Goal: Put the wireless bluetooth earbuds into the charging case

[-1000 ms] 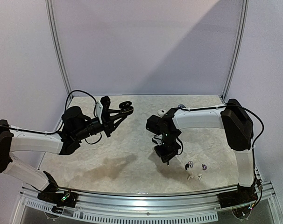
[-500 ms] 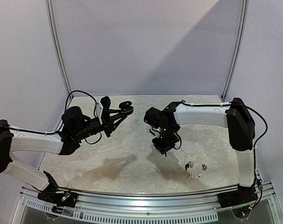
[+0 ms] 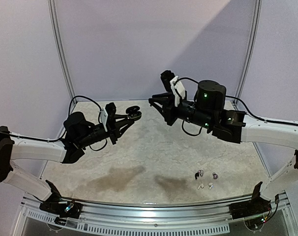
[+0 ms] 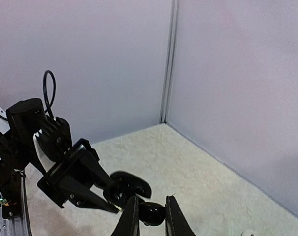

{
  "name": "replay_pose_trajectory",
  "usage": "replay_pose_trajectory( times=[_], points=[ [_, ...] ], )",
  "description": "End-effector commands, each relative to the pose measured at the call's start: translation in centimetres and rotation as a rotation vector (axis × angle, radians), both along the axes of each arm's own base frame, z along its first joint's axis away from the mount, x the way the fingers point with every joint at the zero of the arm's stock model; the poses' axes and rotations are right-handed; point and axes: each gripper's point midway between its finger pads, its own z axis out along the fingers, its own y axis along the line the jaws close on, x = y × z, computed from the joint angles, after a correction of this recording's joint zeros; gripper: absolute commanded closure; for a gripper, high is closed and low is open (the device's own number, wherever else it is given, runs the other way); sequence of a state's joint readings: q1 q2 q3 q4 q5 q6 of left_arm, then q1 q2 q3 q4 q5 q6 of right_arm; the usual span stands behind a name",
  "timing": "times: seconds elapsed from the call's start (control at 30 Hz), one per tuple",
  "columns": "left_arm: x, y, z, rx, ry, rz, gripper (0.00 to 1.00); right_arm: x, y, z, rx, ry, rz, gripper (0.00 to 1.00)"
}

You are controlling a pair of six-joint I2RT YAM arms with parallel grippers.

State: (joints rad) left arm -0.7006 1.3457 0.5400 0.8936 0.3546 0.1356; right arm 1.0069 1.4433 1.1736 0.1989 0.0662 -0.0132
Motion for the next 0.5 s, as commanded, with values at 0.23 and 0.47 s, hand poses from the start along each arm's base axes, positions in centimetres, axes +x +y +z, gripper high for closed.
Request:
replay_pose_trajectory(
  times=[0.23, 0.47],
  points=[
    [-1.1, -0.4, 1.3, -0.071, 0.041, -0.051, 1.0, -0.6, 5.1, 1.1, 0.006, -0.339, 0.201, 1.0],
    [-1.1, -0.5, 1.4, -0.085, 0.059, -0.058, 1.0, 0.5, 5.5, -1.2, -0.06, -0.311, 0.175, 1.0]
  ],
)
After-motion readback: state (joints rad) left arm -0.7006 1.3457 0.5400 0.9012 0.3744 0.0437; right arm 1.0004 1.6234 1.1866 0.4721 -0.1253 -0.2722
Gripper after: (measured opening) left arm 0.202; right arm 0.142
